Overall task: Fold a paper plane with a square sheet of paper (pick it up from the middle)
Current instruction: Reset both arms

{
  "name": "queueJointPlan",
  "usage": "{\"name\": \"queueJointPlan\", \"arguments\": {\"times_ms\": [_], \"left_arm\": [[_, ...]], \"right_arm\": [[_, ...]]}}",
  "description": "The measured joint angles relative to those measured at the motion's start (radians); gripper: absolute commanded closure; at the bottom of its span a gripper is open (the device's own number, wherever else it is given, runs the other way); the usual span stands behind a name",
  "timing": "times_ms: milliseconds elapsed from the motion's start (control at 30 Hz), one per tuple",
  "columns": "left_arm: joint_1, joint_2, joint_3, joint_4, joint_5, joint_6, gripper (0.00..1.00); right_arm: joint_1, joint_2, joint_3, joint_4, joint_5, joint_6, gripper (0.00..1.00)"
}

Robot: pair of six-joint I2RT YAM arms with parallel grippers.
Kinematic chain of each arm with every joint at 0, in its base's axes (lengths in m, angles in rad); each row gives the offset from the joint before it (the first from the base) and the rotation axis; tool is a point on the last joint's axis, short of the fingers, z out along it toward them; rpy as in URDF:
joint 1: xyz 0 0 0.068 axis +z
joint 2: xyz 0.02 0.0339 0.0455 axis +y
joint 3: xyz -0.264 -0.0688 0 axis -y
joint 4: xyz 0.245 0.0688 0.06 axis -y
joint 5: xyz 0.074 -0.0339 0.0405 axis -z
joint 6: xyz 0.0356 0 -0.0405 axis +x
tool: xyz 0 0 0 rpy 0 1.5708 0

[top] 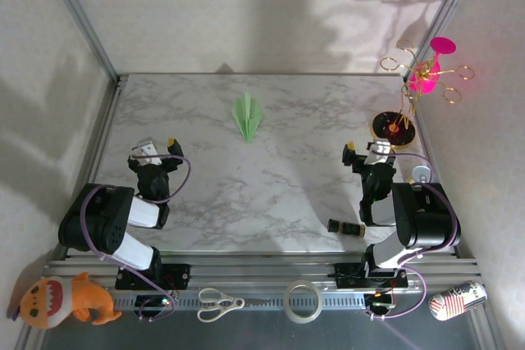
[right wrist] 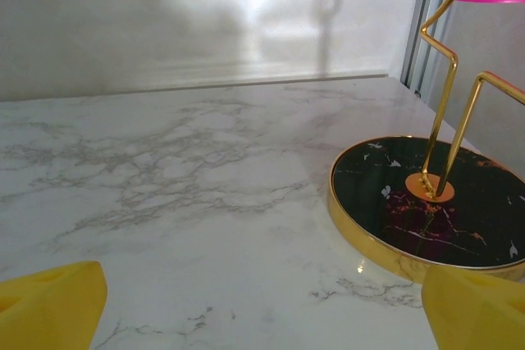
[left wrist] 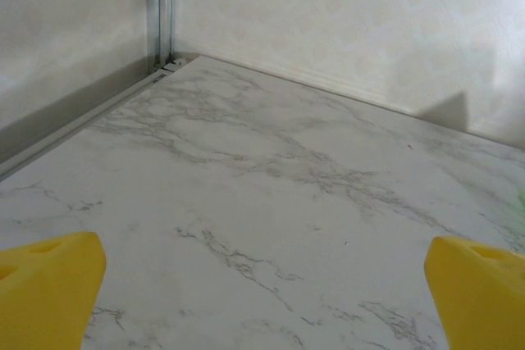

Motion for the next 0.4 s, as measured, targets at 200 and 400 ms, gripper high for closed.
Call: {"name": "queueJointPlan", "arguments": {"times_ms": [200,400], "left_arm": [[0.000,0.000,0.001,-0.001,0.000,0.000,0.01],[0.000,0.000,0.001,-0.006,0.000,0.003,0.01]], "right_arm": [[0.000,0.000,0.000,-0.006,0.000,0.000,0.01],[0.000,0.000,0.000,-0.006,0.000,0.000,0.01]]}}
